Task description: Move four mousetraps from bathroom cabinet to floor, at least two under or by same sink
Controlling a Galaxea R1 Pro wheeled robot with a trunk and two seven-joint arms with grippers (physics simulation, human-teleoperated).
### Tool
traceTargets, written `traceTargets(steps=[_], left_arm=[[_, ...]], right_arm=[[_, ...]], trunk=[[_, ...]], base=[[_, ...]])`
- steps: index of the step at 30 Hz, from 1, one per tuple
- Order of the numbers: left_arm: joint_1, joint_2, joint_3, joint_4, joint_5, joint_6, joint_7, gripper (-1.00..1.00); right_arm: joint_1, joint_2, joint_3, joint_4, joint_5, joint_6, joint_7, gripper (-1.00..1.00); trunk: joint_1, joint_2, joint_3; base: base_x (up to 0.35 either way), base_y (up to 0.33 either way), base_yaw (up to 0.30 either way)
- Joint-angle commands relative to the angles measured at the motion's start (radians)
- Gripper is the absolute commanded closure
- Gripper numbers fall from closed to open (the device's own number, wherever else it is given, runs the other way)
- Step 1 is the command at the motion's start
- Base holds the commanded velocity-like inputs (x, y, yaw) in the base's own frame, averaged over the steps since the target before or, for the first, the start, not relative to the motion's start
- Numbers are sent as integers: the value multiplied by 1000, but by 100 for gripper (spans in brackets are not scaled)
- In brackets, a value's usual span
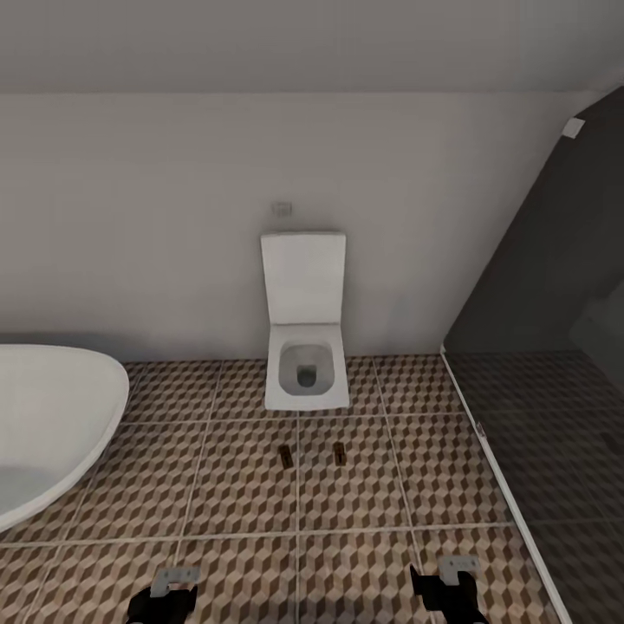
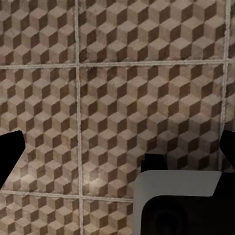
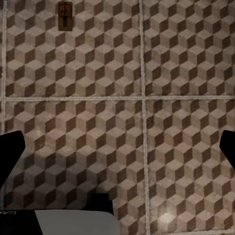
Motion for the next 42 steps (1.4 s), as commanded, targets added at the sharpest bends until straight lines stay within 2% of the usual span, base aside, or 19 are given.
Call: traceTargets(steps=[1,42], left_arm=[[-1,-1,-8,4,5,-6,2,-100],[-1,-2,-8,4,5,-6,1,-100]], right_arm=[[0,0,9,1,-6,-2,-3,-100],[-1,1,9,1,-6,-2,-3,-100]], trunk=[[1,-2,0],[1,-2,64]], base=[[0,0,0],[0,0,0]])
